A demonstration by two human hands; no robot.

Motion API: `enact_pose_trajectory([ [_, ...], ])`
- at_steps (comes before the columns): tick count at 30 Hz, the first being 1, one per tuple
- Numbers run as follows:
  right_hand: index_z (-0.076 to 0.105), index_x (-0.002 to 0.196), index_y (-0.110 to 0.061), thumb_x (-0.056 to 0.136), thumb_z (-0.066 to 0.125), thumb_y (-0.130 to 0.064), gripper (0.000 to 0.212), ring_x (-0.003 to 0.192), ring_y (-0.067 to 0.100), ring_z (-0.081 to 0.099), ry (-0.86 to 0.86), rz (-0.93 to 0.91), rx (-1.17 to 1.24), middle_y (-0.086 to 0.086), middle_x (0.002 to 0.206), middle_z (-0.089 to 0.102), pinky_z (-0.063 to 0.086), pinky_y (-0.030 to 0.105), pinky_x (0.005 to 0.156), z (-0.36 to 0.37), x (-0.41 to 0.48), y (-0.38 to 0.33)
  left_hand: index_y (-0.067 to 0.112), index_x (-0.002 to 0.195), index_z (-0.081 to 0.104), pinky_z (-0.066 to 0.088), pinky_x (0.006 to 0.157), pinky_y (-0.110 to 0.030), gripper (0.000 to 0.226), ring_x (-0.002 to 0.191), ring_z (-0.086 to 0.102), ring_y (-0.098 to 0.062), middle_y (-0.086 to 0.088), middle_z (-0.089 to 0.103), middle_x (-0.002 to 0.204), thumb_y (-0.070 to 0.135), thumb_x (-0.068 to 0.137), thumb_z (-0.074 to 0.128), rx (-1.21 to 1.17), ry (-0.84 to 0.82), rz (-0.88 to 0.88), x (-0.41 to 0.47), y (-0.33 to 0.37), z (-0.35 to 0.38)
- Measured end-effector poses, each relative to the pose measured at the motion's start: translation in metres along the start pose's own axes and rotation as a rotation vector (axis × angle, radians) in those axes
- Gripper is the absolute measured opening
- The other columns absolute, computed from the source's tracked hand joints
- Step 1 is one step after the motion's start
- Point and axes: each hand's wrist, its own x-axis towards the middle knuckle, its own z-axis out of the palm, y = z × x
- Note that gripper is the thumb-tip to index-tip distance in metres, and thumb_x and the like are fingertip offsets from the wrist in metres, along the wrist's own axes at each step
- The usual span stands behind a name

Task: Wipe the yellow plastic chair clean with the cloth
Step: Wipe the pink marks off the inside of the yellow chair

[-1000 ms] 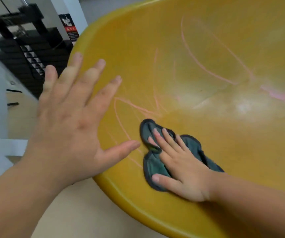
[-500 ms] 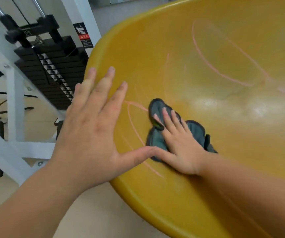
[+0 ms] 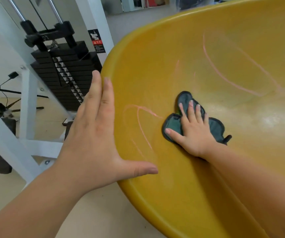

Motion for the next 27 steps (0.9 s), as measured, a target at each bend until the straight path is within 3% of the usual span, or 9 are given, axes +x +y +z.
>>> enact_pose_trajectory([
  [3, -0.021, 0.158, -0.033, 0.080, 0.005, -0.093, 0.102, 0.152, 0.022, -0.032, -0.046, -0.385, 0.128, -0.001, 0.165, -0.033, -0.013, 0.053, 0.124, 0.005, -0.050, -0.050, 0.020, 0.156, -0.020, -0.002, 0.118, -0.032, 0.162, 0.152, -0.016, -0.012, 0.005, -0.027, 0.163, 0.107, 0.033, 0.041, -0.002, -0.003, 0.033, 0.000, -0.002, 0.001],
  [6, -0.018, 0.159, -0.034, 0.090, 0.019, -0.080, 0.091, 0.153, 0.018, -0.029, -0.120, -0.577, 0.110, -0.006, 0.166, -0.031, -0.012, 0.046, 0.124, 0.009, -0.081, -0.044, 0.023, 0.156, -0.020, 0.000, 0.118, -0.034, 0.162, 0.152, -0.016, -0.012, 0.007, -0.026, 0.163, 0.108, 0.032, 0.040, -0.024, -0.005, 0.041, 0.000, -0.002, 0.001],
  [8, -0.018, 0.159, -0.037, 0.081, 0.018, -0.092, 0.102, 0.153, 0.020, -0.028, -0.069, -0.501, 0.010, 0.000, 0.166, -0.030, -0.009, 0.048, 0.126, 0.010, -0.059, -0.012, 0.024, 0.155, -0.022, -0.002, 0.117, -0.033, 0.164, 0.151, -0.018, -0.009, 0.009, -0.029, 0.162, 0.108, 0.029, 0.041, -0.031, -0.016, 0.039, -0.001, -0.002, 0.000],
  [13, -0.017, 0.160, -0.032, 0.053, 0.000, -0.108, 0.132, 0.153, 0.032, -0.026, 0.116, 0.149, 0.027, 0.010, 0.166, -0.029, -0.005, 0.058, 0.125, -0.013, 0.035, 0.022, 0.025, 0.155, -0.021, -0.007, 0.116, -0.024, 0.167, 0.150, -0.019, -0.007, 0.011, -0.028, 0.162, 0.104, 0.026, 0.047, -0.052, -0.014, 0.037, 0.000, -0.002, 0.002],
  [15, -0.015, 0.160, -0.034, 0.059, 0.003, -0.106, 0.126, 0.153, 0.033, -0.026, 0.152, 0.092, 0.106, 0.008, 0.167, -0.028, -0.007, 0.060, 0.123, -0.010, 0.045, -0.005, 0.026, 0.155, -0.021, -0.006, 0.115, -0.024, 0.166, 0.151, -0.018, -0.008, 0.010, -0.027, 0.163, 0.103, 0.026, 0.049, -0.076, -0.010, 0.048, 0.002, -0.003, 0.004],
  [19, -0.017, 0.154, -0.048, 0.082, 0.013, -0.091, 0.089, 0.154, 0.024, -0.027, 0.147, -0.428, 0.255, -0.006, 0.168, -0.025, -0.009, 0.057, 0.124, 0.001, -0.010, -0.075, 0.023, 0.156, -0.020, -0.004, 0.119, -0.026, 0.166, 0.151, -0.017, -0.012, 0.005, -0.026, 0.164, 0.103, 0.028, 0.050, -0.085, -0.014, 0.080, 0.001, -0.005, 0.003],
  [22, -0.018, 0.156, -0.044, 0.089, 0.013, -0.085, 0.085, 0.156, 0.026, -0.022, 0.097, -0.648, 0.241, -0.003, 0.170, -0.021, -0.009, 0.054, 0.124, 0.010, -0.047, -0.075, 0.023, 0.155, -0.022, 0.000, 0.118, -0.031, 0.169, 0.151, -0.018, -0.011, 0.006, -0.028, 0.162, 0.104, 0.026, 0.051, -0.066, -0.020, 0.069, 0.000, -0.005, 0.003],
  [24, -0.018, 0.156, -0.045, 0.085, 0.014, -0.089, 0.090, 0.156, 0.027, -0.021, 0.122, -0.646, 0.139, -0.001, 0.169, -0.022, -0.006, 0.057, 0.125, 0.011, -0.030, -0.052, 0.021, 0.155, -0.022, 0.003, 0.118, -0.036, 0.171, 0.151, -0.018, -0.013, 0.006, -0.029, 0.162, 0.104, 0.025, 0.052, -0.066, -0.025, 0.071, 0.000, -0.005, 0.002],
  [27, -0.018, 0.156, -0.044, 0.077, 0.013, -0.094, 0.098, 0.154, 0.031, -0.023, 0.192, -0.245, 0.035, 0.007, 0.168, -0.025, 0.000, 0.063, 0.123, 0.002, 0.032, -0.013, 0.031, 0.149, -0.032, 0.000, 0.116, -0.034, 0.168, 0.150, -0.021, -0.011, 0.012, -0.035, 0.159, 0.103, 0.022, 0.052, -0.093, -0.032, 0.064, 0.000, -0.004, 0.002],
])
